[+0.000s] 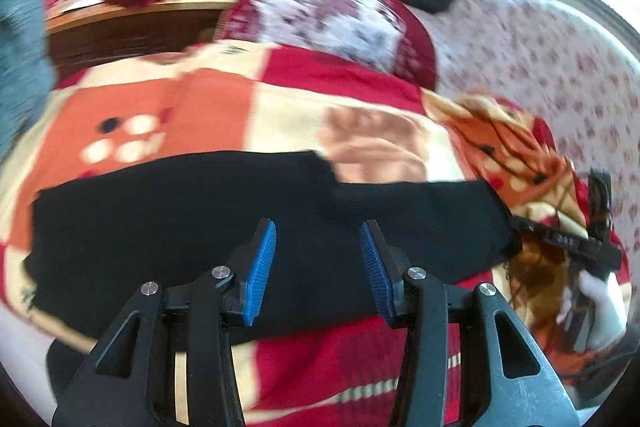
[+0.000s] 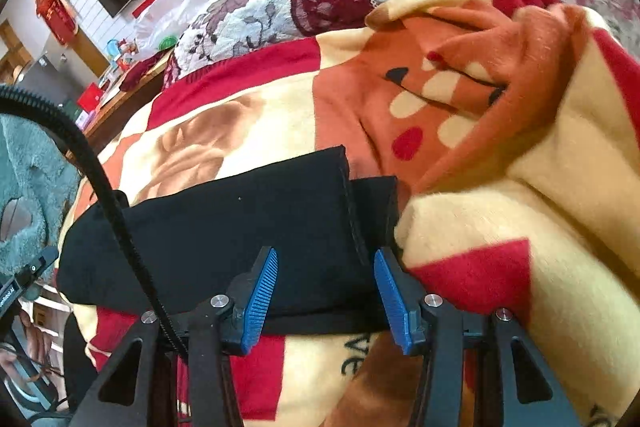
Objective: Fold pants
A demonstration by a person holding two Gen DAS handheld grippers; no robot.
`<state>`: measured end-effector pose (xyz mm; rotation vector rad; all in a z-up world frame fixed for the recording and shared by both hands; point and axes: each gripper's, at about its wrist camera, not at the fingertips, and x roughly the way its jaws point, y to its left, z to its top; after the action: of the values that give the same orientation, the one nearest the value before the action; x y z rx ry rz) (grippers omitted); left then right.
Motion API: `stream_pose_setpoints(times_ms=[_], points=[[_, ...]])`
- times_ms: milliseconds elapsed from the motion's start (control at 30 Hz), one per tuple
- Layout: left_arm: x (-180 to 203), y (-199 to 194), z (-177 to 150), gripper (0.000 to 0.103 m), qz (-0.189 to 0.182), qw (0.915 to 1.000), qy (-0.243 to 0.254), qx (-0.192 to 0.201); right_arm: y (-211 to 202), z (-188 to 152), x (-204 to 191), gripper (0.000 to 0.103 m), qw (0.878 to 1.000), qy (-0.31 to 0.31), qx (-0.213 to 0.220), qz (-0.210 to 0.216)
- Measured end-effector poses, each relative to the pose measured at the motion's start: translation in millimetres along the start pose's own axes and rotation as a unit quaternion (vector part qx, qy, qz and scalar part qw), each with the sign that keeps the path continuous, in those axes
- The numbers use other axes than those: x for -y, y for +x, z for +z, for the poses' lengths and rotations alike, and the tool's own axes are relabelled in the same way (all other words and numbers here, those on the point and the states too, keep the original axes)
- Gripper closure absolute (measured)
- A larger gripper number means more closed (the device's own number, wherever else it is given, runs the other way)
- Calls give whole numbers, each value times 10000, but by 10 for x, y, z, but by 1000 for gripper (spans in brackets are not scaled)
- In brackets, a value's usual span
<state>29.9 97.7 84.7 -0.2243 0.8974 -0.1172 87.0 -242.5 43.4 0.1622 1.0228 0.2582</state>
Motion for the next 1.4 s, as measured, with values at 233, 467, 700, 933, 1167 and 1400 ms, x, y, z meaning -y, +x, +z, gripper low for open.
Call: stream_pose_setpoints(times_ms=[233,467,700,933,1167,1400], points=[[315,496,58,59,-195,9980,315,-507,254,174,-136,54,9980,-479,-58,-411],[321,594,39,59,-241,9977,222,-587,584,242,-186,70,9976,-640,-275,41],[62,334,63,59,-244,9987,-226,-376,365,196,-382,95,9889,-1441,-133,-335],[-399,-30,-16,59,-17,9971,-751,-77,139,105,-436,95,9716,-2063,-227,-1139],[-768,-91,-234,58,360,9921,-1197,-121,586,32,-401,94,9565,-2191,-717,-1787],[-851,-208,-277,58,568,9908,-1228,40,145,154,-294,69,9707,-1671,-259,-1710]])
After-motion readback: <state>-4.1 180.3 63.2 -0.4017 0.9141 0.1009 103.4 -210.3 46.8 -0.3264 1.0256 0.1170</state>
